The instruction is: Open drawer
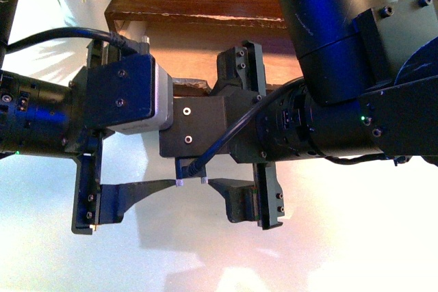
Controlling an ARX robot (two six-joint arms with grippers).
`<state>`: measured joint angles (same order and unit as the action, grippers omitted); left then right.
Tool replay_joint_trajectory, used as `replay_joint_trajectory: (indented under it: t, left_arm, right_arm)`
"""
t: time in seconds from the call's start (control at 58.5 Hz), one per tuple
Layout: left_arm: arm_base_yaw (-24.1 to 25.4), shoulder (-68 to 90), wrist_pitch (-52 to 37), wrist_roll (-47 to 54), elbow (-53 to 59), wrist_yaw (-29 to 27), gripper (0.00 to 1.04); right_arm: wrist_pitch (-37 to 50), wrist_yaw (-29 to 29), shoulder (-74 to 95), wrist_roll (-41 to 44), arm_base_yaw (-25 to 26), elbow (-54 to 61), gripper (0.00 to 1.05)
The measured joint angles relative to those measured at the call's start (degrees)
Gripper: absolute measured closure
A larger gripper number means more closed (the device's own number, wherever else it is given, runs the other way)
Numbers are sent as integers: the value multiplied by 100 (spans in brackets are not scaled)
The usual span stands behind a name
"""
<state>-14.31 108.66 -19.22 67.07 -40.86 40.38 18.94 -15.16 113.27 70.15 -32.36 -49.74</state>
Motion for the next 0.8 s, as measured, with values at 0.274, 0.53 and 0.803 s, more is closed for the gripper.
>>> replay_joint_trajectory:
  t: [0.274,0.53,0.803]
  left_arm:
    - [79,-181,-195,-621,0,105,8]
    - [450,-839,-177,-1655,0,645,8]
    - [1215,-1526,-452,-2863,247,1071,8]
  right_arm:
    - [98,39,-245,-262,177,98,9]
    - [66,79,-1062,-616,402,398,9]
    - [428,256,-2159,-1423,916,1213,9]
